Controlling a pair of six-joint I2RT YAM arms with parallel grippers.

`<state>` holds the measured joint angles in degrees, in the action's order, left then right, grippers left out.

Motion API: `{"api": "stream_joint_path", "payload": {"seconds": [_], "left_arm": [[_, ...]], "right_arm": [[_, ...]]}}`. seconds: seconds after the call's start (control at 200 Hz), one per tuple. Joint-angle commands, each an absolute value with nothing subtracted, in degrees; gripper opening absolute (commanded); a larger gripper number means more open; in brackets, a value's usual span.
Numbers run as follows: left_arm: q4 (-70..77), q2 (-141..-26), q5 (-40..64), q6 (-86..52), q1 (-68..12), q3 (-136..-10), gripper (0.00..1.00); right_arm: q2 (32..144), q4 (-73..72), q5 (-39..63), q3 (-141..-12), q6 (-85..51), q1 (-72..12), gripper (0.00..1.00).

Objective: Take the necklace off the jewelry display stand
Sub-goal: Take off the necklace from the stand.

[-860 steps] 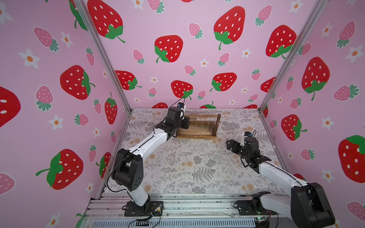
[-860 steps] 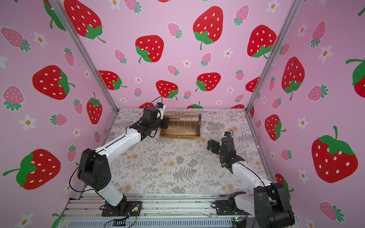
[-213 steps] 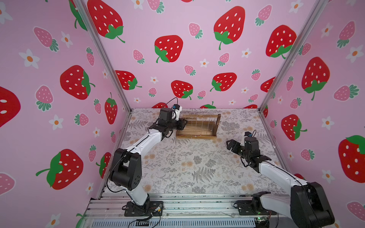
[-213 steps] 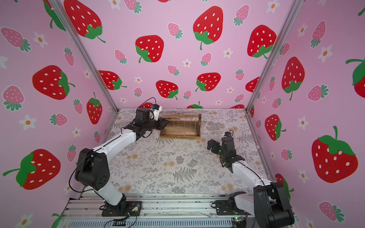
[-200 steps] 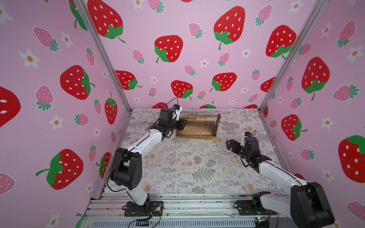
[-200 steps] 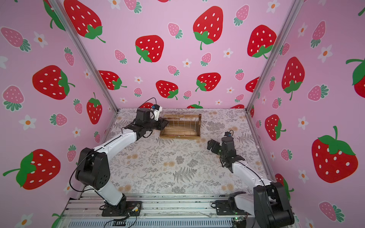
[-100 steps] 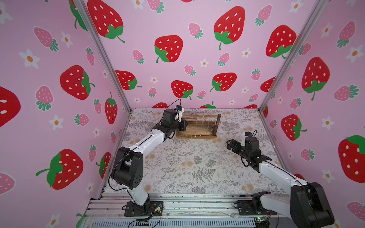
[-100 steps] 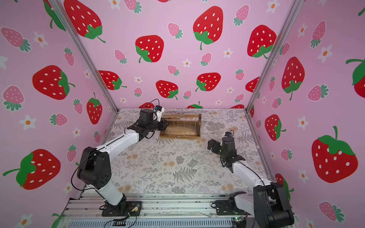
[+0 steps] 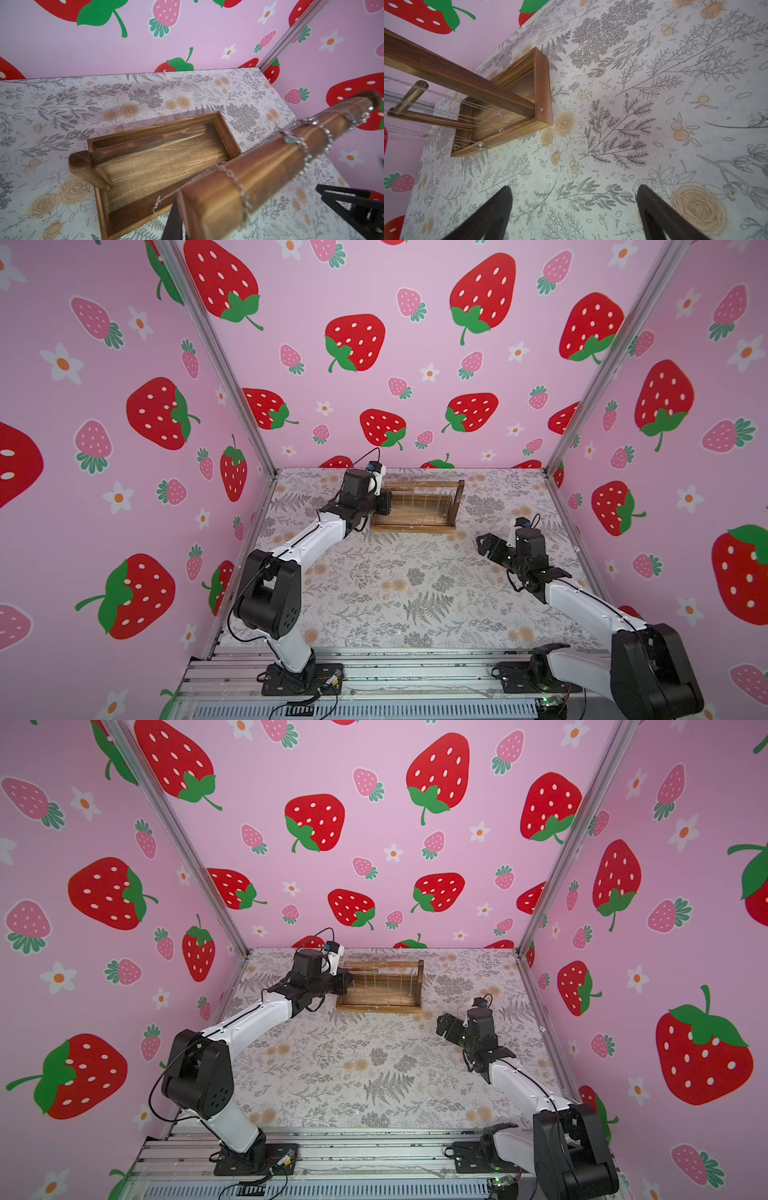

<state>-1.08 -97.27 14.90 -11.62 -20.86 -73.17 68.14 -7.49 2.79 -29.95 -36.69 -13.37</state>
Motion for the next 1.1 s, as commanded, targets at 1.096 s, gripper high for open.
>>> {"api": "stream_joint_path", "payload": {"seconds": [1.096], "left_arm": [[-39.77, -59.11, 10.76, -16.54, -24.35, -68.48, 0.0]], "right_arm": [[62.19, -16.37, 16.06, -28.68, -33.79, -19.83, 0.95]]}}
